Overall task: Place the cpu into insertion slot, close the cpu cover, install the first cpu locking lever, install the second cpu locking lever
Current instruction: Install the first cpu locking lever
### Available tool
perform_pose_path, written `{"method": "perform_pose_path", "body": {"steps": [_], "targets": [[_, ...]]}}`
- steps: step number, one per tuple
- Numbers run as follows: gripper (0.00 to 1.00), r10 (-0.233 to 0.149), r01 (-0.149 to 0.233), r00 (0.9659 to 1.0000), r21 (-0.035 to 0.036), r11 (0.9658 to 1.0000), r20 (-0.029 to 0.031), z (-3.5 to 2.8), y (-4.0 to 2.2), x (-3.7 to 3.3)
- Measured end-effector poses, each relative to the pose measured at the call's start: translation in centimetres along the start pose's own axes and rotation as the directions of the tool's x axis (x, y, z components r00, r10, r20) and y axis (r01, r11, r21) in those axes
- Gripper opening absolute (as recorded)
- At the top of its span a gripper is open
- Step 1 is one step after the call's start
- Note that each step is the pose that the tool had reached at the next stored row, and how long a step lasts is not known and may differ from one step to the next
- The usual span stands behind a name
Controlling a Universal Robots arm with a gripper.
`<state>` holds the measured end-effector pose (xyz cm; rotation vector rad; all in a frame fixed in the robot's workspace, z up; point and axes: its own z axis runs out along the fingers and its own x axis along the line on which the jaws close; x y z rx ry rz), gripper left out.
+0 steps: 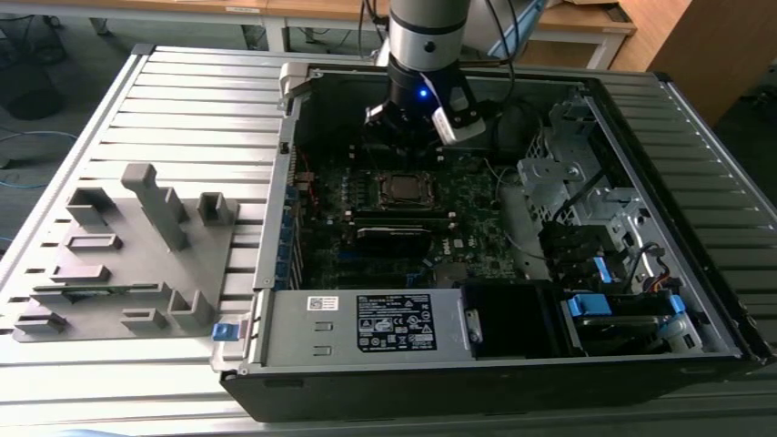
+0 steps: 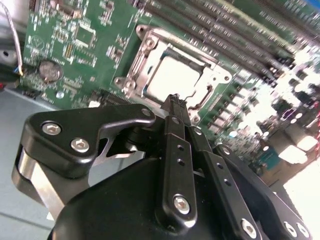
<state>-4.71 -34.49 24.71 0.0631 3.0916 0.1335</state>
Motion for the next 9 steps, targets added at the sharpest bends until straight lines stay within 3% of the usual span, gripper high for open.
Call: {"method": "perform_pose_path", "body": {"steps": [3, 5, 7, 9], "targets": [[0.11, 0.002, -0.002, 1.0, -0.0307, 0.9995, -0.0011, 0.0, 0.0, 0.0], [0.11, 0.002, -0.002, 1.0, -0.0337, 0.9994, -0.0012, 0.0, 0.0, 0.0], [0.11, 0.002, -0.002, 1.0, -0.043, 0.9991, -0.0015, 0.0, 0.0, 0.0], [0.11, 0.002, -0.002, 1.0, -0.0431, 0.9991, -0.0015, 0.0, 0.0, 0.0]]}}
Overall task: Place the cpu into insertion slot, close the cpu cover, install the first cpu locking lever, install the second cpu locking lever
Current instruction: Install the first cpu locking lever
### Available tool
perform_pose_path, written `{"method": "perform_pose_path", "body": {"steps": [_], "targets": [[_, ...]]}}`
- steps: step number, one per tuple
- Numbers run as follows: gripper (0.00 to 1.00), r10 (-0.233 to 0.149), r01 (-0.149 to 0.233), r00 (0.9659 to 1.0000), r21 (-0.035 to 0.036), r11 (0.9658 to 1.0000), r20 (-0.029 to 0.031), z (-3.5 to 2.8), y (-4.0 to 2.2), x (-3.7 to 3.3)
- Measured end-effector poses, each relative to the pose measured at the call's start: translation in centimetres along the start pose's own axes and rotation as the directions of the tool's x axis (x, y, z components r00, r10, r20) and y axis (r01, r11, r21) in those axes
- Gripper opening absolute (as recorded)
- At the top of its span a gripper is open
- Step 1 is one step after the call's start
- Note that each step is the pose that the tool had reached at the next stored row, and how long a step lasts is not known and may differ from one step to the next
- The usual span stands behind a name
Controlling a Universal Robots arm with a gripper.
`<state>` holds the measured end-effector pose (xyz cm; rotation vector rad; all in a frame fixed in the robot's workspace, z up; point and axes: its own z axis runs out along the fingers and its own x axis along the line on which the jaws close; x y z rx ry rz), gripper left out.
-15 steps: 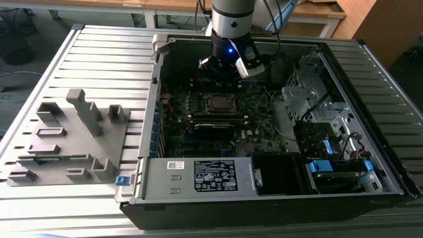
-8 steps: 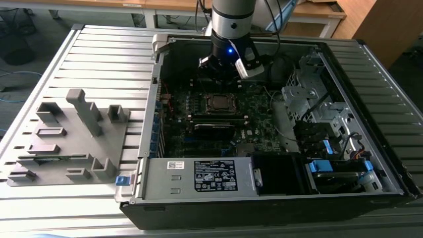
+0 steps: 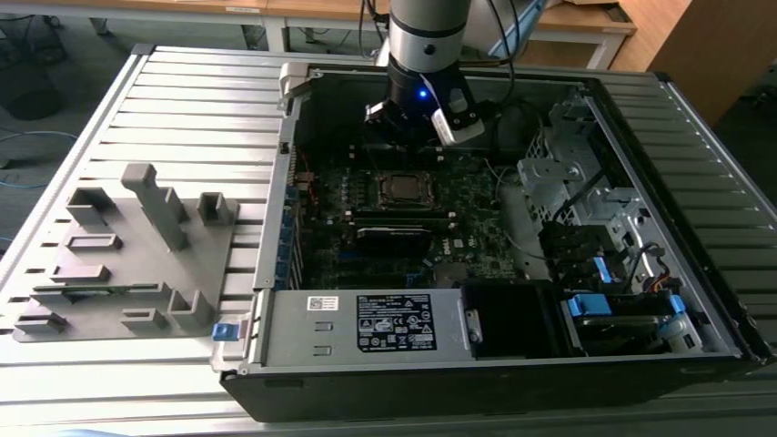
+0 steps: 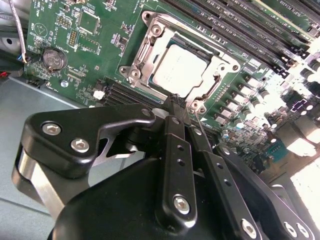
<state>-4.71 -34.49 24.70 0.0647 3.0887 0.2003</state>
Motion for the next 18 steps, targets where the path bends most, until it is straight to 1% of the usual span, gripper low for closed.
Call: {"method": "perform_pose_path", "body": {"steps": [2, 4, 8, 10, 18], "targets": [[0.11, 0.0, 0.0, 1.0, -0.0001, 1.0, 0.0, -0.01, 0.0, 0.0], [0.11, 0.0, 0.0, 1.0, 0.0, 1.0, 0.0, -0.31, 0.04, -0.01], [0.11, 0.0, 0.0, 1.0, 0.0002, 1.0, -0.0001, -0.36, 0.05, -0.01], [0.11, 0.0, 0.0, 1.0, 0.0, 1.0, 0.0, -0.56, 0.07, -0.02], [0.11, 0.0, 0.0, 1.0, 0.0, 1.0, 0.0, -0.7, 0.09, -0.03]]}}
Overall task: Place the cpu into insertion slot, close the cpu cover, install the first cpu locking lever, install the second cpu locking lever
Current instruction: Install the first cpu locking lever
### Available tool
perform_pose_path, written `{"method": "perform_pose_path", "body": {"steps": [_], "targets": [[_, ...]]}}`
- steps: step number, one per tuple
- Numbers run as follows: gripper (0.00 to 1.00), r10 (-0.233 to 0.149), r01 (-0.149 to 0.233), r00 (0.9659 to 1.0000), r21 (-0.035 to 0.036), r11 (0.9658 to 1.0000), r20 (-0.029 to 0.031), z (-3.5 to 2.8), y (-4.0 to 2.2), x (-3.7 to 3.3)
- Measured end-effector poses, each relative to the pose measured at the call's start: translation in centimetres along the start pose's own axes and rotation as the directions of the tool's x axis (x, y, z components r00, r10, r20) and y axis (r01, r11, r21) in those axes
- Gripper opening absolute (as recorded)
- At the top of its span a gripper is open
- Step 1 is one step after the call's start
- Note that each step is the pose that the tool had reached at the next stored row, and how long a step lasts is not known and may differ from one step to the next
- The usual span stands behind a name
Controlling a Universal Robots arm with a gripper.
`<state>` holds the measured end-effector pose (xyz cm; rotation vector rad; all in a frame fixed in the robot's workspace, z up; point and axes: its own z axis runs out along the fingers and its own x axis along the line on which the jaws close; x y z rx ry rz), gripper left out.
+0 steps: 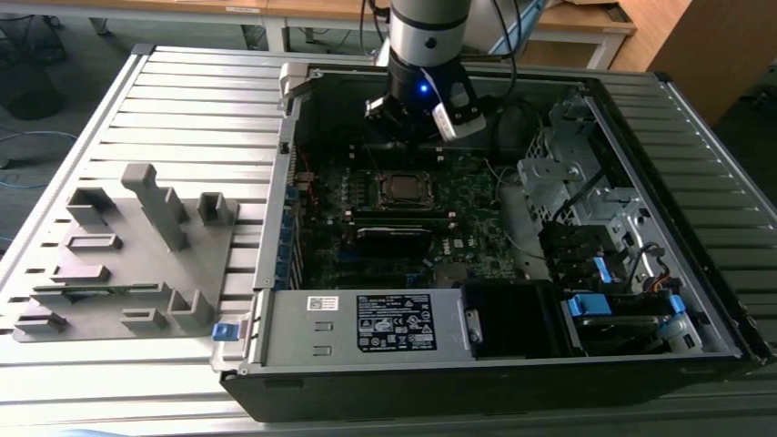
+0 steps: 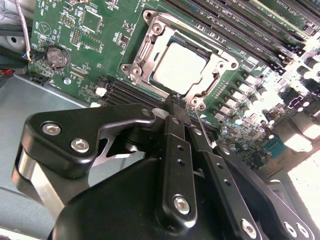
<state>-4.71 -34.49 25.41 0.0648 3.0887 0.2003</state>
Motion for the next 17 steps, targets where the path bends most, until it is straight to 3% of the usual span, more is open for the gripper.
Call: {"method": "perform_pose_path", "body": {"steps": [13, 17], "targets": [[0.11, 0.0, 0.0, 1.0, 0.0, 1.0, 0.0, -0.16, 0.02, 0.1], [0.11, 0.0, 0.0, 1.0, 0.0001, 1.0, -0.0001, -0.18, 0.0, 0.53]]}}
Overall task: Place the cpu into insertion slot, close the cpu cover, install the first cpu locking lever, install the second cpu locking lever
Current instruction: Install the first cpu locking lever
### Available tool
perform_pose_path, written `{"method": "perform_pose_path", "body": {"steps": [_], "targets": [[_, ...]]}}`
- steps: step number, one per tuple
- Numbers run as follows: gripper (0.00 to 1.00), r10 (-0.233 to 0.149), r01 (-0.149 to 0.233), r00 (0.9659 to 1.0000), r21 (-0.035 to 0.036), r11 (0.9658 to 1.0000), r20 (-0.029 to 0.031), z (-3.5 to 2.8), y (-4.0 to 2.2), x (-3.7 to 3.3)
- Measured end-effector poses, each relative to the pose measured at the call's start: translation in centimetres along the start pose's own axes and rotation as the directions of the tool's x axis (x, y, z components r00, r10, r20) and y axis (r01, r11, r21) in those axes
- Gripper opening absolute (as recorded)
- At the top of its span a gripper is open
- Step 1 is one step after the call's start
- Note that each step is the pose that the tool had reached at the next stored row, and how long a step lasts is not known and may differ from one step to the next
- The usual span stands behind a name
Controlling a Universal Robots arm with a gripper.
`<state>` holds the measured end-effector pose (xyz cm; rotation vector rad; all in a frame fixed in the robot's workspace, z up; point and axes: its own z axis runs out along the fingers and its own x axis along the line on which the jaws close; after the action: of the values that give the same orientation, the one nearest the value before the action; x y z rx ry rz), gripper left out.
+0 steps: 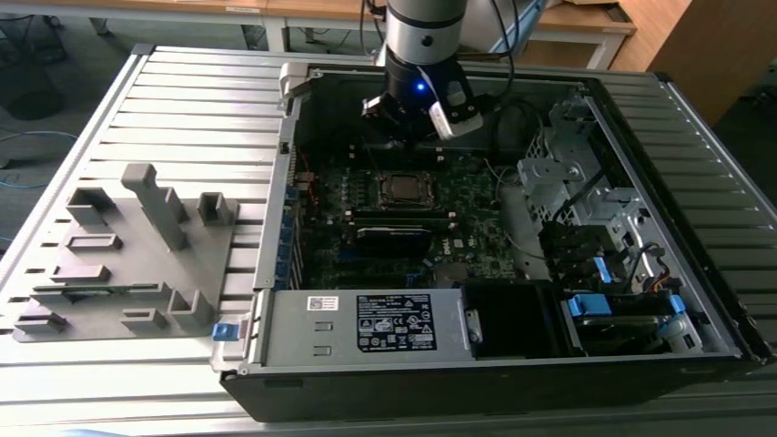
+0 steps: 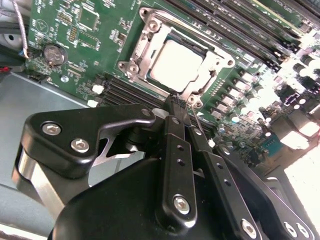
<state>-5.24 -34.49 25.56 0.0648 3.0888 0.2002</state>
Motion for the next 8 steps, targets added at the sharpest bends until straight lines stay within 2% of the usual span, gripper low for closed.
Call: {"method": "perform_pose_path", "body": {"steps": [5, 8], "targets": [[0.11, 0.0, 0.0, 1.0, 0.0, 1.0, 0.0, -0.02, -0.05, 1.11], [0.11, 0.0, 0.0, 1.0, -0.0001, 1.0, 0.0001, -0.01, -0.05, 1.38]]}}
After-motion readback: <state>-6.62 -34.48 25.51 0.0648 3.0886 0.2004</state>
